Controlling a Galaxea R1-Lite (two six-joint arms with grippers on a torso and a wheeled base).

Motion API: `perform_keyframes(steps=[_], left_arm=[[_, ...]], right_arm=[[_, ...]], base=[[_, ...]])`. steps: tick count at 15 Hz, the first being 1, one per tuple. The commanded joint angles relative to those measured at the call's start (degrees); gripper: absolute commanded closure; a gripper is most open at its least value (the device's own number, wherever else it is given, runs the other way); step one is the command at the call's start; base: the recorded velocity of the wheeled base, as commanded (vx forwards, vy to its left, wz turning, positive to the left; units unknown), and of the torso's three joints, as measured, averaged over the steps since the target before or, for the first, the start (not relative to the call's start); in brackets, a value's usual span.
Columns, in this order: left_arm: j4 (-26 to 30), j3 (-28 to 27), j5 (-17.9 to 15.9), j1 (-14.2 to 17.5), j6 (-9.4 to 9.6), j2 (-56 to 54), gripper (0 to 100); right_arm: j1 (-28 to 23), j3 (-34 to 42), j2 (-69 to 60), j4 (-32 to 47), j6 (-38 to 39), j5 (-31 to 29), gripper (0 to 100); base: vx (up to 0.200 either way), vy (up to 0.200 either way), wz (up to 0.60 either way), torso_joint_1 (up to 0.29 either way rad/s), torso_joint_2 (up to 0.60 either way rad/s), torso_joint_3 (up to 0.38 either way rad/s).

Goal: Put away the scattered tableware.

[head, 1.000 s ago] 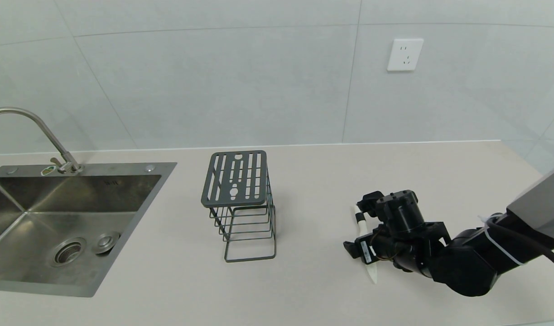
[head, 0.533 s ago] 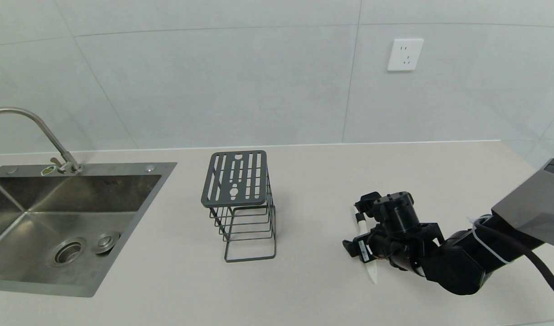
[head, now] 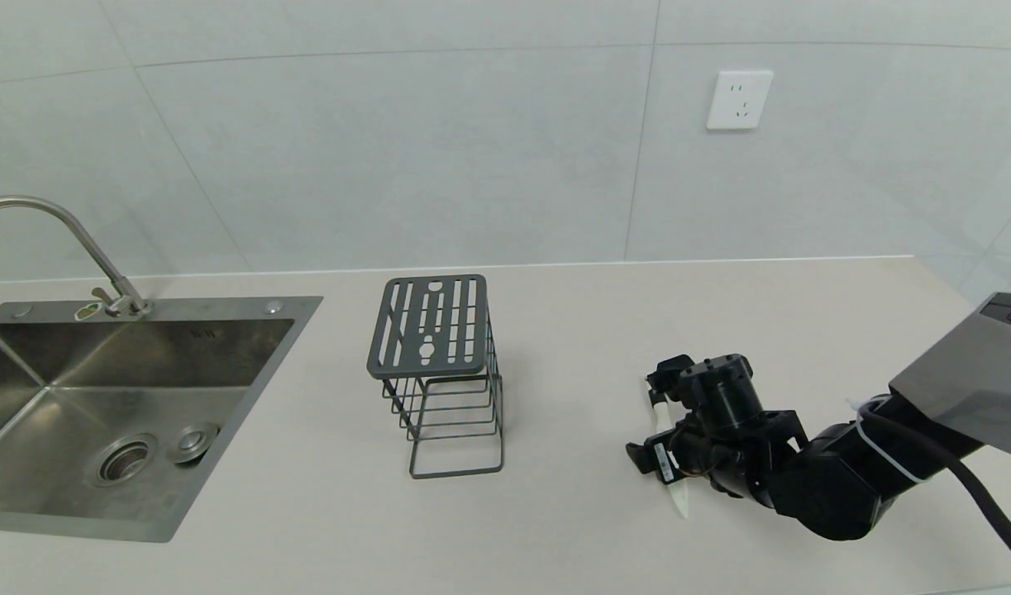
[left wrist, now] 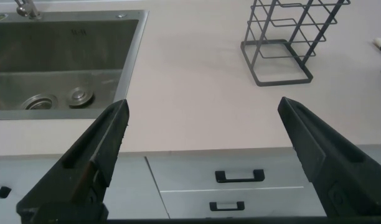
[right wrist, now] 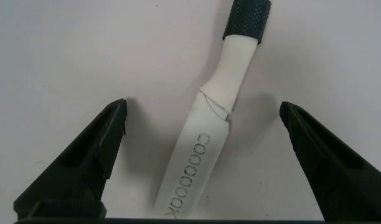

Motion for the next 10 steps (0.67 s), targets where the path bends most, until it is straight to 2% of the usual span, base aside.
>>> perform_keyframes(steps=[1, 3, 6, 10], left_arm=[[-0.01, 0.00, 0.01, 0.02, -0.01, 0.07, 0], [-0.01, 0.00, 0.01, 0.02, -0.01, 0.07, 0], [-0.01, 0.00, 0.01, 0.02, -0.01, 0.07, 0], [-0.10, 0.00, 0.01, 0.02, -0.01, 0.07, 0]], right_arm=[[-0.08, 0.41, 0.37, 0.10, 0.00, -0.01, 100], [-0.34, 1.20, 1.25, 0.10, 0.00, -0.01, 100], [-3.77, 1.73, 2.21, 0.19, -0.09, 0.61, 100], [-5.52, 0.76, -2.53, -2.09, -2.47, 3.16, 100]], base=[[0.000, 0.000, 0.00, 0.000, 0.00, 0.000], [0.000, 0.000, 0.00, 0.000, 0.00, 0.000], [0.000, 0.000, 0.00, 0.000, 0.00, 0.000], [0.000, 0.000, 0.00, 0.000, 0.00, 0.000]])
